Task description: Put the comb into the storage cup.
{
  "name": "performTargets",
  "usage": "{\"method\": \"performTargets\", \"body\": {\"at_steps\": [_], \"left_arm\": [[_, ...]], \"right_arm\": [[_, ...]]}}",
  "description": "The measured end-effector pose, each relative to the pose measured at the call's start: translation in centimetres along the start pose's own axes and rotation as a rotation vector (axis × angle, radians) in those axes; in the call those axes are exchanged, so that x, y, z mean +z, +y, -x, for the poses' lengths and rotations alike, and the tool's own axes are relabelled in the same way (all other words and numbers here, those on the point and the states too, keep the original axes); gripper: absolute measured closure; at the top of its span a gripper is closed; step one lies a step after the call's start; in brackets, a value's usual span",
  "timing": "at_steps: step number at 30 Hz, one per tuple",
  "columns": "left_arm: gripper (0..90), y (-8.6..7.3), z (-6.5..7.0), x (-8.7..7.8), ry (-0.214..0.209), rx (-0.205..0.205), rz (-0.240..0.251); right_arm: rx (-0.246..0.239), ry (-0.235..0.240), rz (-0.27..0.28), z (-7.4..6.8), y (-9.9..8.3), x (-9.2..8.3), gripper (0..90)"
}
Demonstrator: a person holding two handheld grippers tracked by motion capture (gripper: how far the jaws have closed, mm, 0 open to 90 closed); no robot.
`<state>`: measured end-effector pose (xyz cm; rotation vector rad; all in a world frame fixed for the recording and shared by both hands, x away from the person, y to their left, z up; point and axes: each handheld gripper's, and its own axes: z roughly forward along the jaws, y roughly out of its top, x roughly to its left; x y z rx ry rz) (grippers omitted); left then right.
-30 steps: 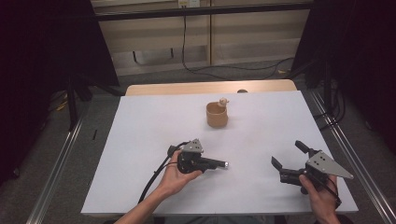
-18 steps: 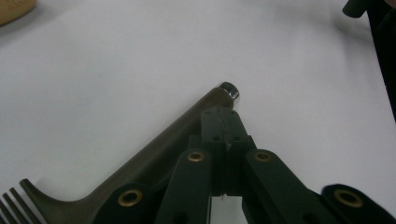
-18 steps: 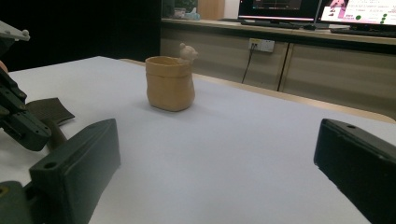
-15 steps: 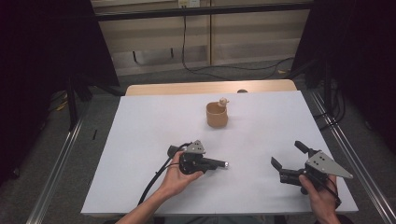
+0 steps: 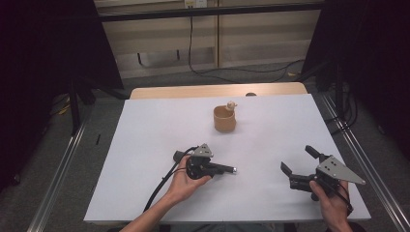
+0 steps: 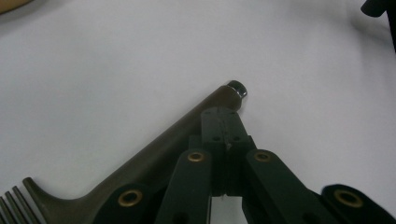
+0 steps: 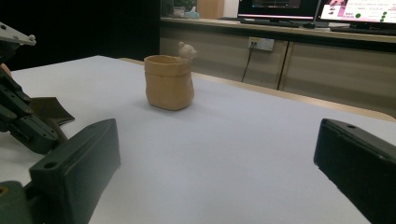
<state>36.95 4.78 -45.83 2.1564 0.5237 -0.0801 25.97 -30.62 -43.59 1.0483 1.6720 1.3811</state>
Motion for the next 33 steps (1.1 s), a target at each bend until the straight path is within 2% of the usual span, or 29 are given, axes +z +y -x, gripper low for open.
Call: {"method": "performTargets", "body": {"at_steps": [7,13,17,22,26,33], "left_arm": [[90.0,0.04,0.05,0.13,0.005,0.001,-0.011],[90.0,0.22,-0.06,0.38,-0.002,-0.008,0.003],[90.0,0.52,0.09,0.69,0.002,0.006,-0.013],[90.0,0.46,-0.10,0.74,0.005,-0.017,-0.030],[90.0,0.44,-0.26,0.72,0.001,-0.011,-0.043],[90.0,0.66,-0.47,0.99,0.000,-0.023,-0.040]], "right_arm": [[-0.004,0.001,0.004,-0.03,0.01,-0.03,0.0],[-0.006,0.002,0.004,0.00,0.01,0.00,0.0],[-0.002,0.006,0.002,-0.04,0.00,-0.01,0.0],[0.002,0.008,0.003,-0.01,-0.02,-0.03,0.0],[0.000,0.007,0.002,-0.06,-0.01,0.00,0.0],[0.003,0.009,0.002,-0.02,-0.04,0.07,0.0]]}}
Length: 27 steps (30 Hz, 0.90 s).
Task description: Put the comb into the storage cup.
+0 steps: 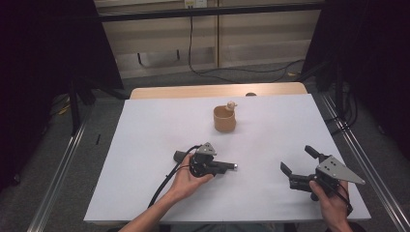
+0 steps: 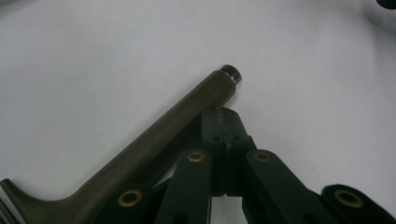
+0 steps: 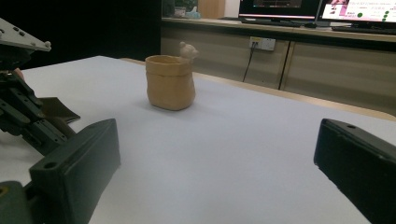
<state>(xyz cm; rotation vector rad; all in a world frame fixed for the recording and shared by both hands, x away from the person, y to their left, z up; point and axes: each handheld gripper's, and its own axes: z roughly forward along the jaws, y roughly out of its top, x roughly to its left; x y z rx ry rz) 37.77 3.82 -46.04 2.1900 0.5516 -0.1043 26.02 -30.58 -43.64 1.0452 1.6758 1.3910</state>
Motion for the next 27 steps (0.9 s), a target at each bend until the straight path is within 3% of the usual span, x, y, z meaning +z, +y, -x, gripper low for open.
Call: {"method": "performTargets", "body": {"at_steps": [22,27], "left_arm": [[90.0,0.6,-1.1,-0.1,0.042,-0.039,0.026],[90.0,0.9,-1.2,0.2,0.064,-0.029,0.029]], "right_arm": [[-0.003,0.000,0.001,0.0,0.0,-0.1,0.0],[-0.005,0.000,0.001,0.0,0.0,0.0,0.0]]}}
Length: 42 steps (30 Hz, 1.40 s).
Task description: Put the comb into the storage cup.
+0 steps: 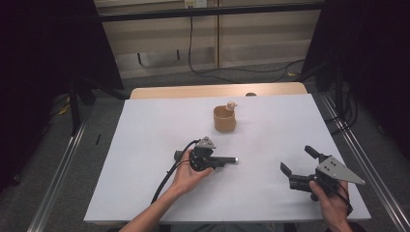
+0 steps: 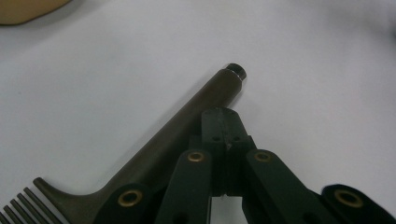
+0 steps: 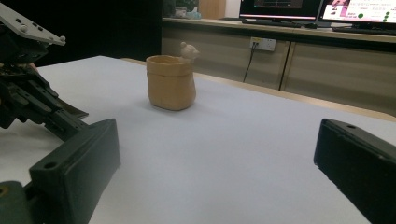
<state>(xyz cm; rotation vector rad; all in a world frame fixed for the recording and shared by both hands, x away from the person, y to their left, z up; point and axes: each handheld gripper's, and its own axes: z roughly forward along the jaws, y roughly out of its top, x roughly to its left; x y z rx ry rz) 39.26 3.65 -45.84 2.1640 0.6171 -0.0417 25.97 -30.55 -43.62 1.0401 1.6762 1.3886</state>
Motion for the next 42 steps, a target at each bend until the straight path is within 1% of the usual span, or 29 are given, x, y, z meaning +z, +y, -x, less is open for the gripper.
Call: {"method": "performTargets", "body": {"at_steps": [1,2,3,4,7,10,12,13,15,19,20,21,22,27,31,33,35,38,39,42], "left_arm": [[90.0,0.0,0.0,0.1,-0.004,-0.005,0.002],[90.0,0.0,-0.1,0.1,0.002,0.003,-0.002],[90.0,0.0,-0.1,0.1,0.002,0.003,-0.002],[90.0,0.0,-0.2,0.1,-0.007,-0.001,0.002],[90.0,0.0,-0.3,0.1,-0.006,-0.002,0.001],[90.0,0.1,-0.5,0.1,-0.007,-0.011,0.007],[90.0,0.2,-0.7,0.1,0.001,-0.011,0.005],[90.0,0.2,-0.8,0.1,0.001,-0.019,0.009],[90.0,0.4,-1.0,0.1,0.000,-0.018,0.009],[90.0,0.6,-1.1,0.4,0.001,-0.019,0.003],[90.0,0.8,-0.9,0.5,0.017,-0.013,-0.009],[90.0,0.8,-0.9,0.5,0.017,-0.013,-0.009],[90.0,0.9,-0.9,0.7,0.004,-0.013,-0.007],[90.0,1.0,-0.9,1.0,0.004,-0.013,-0.007],[90.0,1.1,-1.0,0.9,0.008,-0.005,-0.015],[90.0,1.1,-1.1,1.1,0.016,-0.011,-0.005],[90.0,1.2,-1.1,1.1,0.018,-0.012,-0.009],[90.0,1.3,-1.2,1.2,0.025,-0.016,-0.002],[90.0,1.3,-1.3,1.3,0.020,-0.019,0.000],[90.0,1.4,-1.5,1.4,0.031,-0.020,0.005]], "right_arm": [[0.000,0.001,0.000,0.0,0.0,0.0,0.0],[0.001,0.002,0.001,0.0,0.0,-0.1,0.0],[0.001,0.002,0.001,0.0,0.0,-0.1,0.0],[0.001,0.002,0.002,0.0,0.0,-0.1,0.0],[0.000,0.000,0.002,0.1,0.0,-0.1,0.0],[0.000,0.002,0.001,0.0,0.0,0.0,0.0],[0.000,0.002,0.001,0.0,0.0,0.0,0.0],[-0.002,0.001,0.000,0.0,0.0,0.0,0.0],[0.002,0.004,0.001,0.0,0.0,0.0,0.0],[0.001,0.004,0.002,0.0,0.0,0.0,0.0],[0.002,0.004,0.002,0.0,0.0,0.0,0.0],[0.002,0.004,0.002,0.0,0.0,0.0,0.0],[0.002,0.004,0.002,0.0,0.0,0.0,0.0],[0.001,0.000,0.000,0.0,0.0,0.0,0.0],[0.000,0.000,0.000,0.0,0.0,0.0,0.0],[-0.001,0.001,0.000,0.0,0.0,0.0,0.0],[-0.001,0.001,-0.001,0.0,0.0,-0.1,0.0],[0.000,0.001,-0.001,0.0,0.0,-0.1,0.0],[0.000,0.000,0.000,0.0,0.0,0.0,0.0],[-0.002,0.001,-0.001,0.0,0.0,-0.1,0.0]]}}
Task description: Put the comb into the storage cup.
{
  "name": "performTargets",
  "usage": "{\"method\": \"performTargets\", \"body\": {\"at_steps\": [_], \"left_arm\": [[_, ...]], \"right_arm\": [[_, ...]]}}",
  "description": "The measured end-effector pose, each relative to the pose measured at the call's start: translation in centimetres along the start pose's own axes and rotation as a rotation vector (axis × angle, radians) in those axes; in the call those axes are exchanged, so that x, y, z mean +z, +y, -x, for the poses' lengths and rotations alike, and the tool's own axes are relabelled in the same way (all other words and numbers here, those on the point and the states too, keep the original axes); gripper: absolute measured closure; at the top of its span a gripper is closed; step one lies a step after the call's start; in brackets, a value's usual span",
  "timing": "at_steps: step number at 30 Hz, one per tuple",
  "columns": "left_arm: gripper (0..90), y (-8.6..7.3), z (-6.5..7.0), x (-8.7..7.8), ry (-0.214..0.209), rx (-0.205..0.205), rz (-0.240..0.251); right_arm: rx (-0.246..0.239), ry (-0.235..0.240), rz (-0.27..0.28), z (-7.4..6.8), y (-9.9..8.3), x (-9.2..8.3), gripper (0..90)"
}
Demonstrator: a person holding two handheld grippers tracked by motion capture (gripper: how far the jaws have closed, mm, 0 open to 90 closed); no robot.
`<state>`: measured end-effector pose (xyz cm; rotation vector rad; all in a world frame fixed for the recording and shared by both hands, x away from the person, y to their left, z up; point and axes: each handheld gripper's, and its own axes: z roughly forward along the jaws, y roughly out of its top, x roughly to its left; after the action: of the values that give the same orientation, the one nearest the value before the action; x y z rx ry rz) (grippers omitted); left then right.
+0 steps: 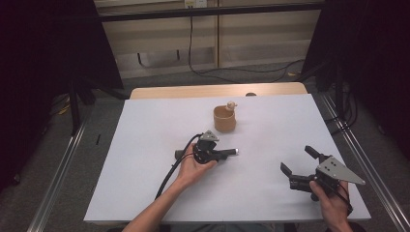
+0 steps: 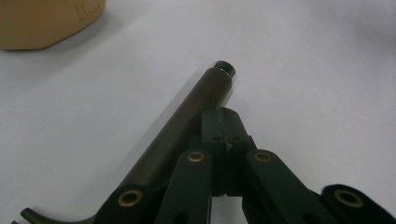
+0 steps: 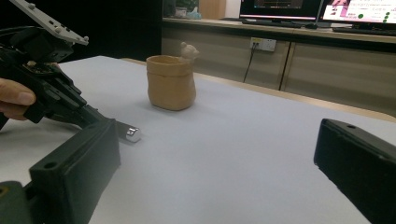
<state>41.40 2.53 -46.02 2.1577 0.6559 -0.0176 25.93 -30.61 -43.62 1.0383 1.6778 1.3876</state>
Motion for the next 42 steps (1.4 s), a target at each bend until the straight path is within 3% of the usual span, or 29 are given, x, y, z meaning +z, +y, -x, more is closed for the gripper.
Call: {"method": "performTargets", "body": {"at_steps": [8,42], "left_arm": [[90.0,0.8,-0.4,0.3,0.018,-0.008,-0.012],[90.0,1.6,-1.4,1.8,0.048,-0.067,0.017]], "right_arm": [[0.001,0.002,0.000,0.0,0.0,0.0,0.0],[-0.001,0.002,0.000,0.0,0.0,0.0,0.0]]}}
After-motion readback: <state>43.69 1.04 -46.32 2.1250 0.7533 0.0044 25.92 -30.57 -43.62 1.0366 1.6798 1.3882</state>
